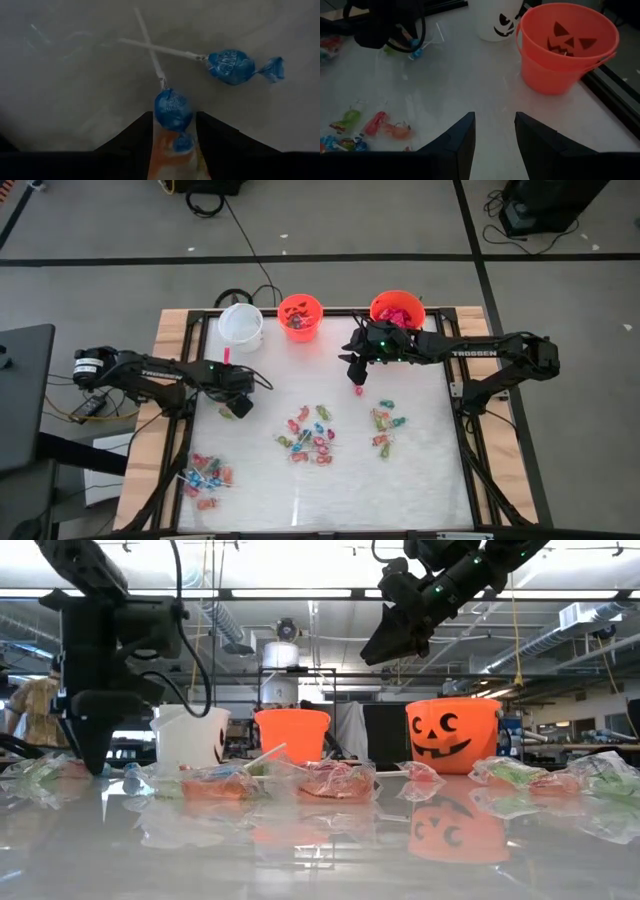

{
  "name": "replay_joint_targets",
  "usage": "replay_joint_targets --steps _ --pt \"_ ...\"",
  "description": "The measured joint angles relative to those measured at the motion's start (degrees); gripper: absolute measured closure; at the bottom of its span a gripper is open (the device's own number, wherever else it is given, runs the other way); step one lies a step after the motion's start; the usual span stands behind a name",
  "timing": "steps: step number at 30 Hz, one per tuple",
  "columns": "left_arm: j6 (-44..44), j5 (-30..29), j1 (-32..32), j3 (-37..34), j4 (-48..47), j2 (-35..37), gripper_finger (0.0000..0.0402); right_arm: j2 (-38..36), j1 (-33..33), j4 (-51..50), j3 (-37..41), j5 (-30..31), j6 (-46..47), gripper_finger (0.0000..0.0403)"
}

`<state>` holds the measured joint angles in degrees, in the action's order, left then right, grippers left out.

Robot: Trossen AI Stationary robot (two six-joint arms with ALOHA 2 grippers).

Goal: Sort candy by brand, put in halloween buckets
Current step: Put the blue lollipop into the left orange bucket

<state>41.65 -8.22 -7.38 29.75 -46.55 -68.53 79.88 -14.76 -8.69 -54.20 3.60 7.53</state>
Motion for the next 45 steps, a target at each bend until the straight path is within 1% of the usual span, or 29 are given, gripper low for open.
replay_joint_targets --steps 5,7,13,17,20,28,35,40,45 --pt "-1.0 0.3 -0.6 -1.5 3.3 0.1 0.0252 0.0 0.0 0.0 0.0 -0.1 0.0 0.0253" --pt "-1.1 0.4 -0.8 -1.5 3.4 0.1 0.0266 0.0 0.0 0.0 0.0 -0.2 0.0 0.0253" --pt "-1.1 0.4 -0.8 -1.5 3.9 0.0 0.0328 0.0 0.0 -0.1 0.0 -0.2 0.0 0.0253" --pt "-2.6 -0.5 -0.9 0.1 3.0 -0.2 0.0350 0.0 0.0 -0.7 0.0 -0.2 0.0 0.0253" --pt "-4.0 -1.1 -0.9 3.1 3.4 -0.1 0.0353 0.0 0.0 -1.3 0.0 -0.2 0.3 0.0253" --pt "-7.3 -1.5 -0.9 12.0 -1.8 -0.1 0.0354 0.0 0.0 -1.5 0.0 -0.2 0.4 0.0253" --pt "-12.7 -4.0 -1.3 20.1 -1.9 -0.2 0.0354 0.0 0.0 -0.9 0.0 -0.2 0.4 0.0253" --pt "-16.0 -4.2 -4.5 23.7 0.6 -0.5 0.0354 0.0 0.0 -0.9 0.0 -0.2 0.3 0.0253" --pt "-18.9 -3.5 -9.4 24.5 4.6 -0.5 0.0358 0.0 0.0 -2.9 0.0 -0.2 -0.1 0.0253"
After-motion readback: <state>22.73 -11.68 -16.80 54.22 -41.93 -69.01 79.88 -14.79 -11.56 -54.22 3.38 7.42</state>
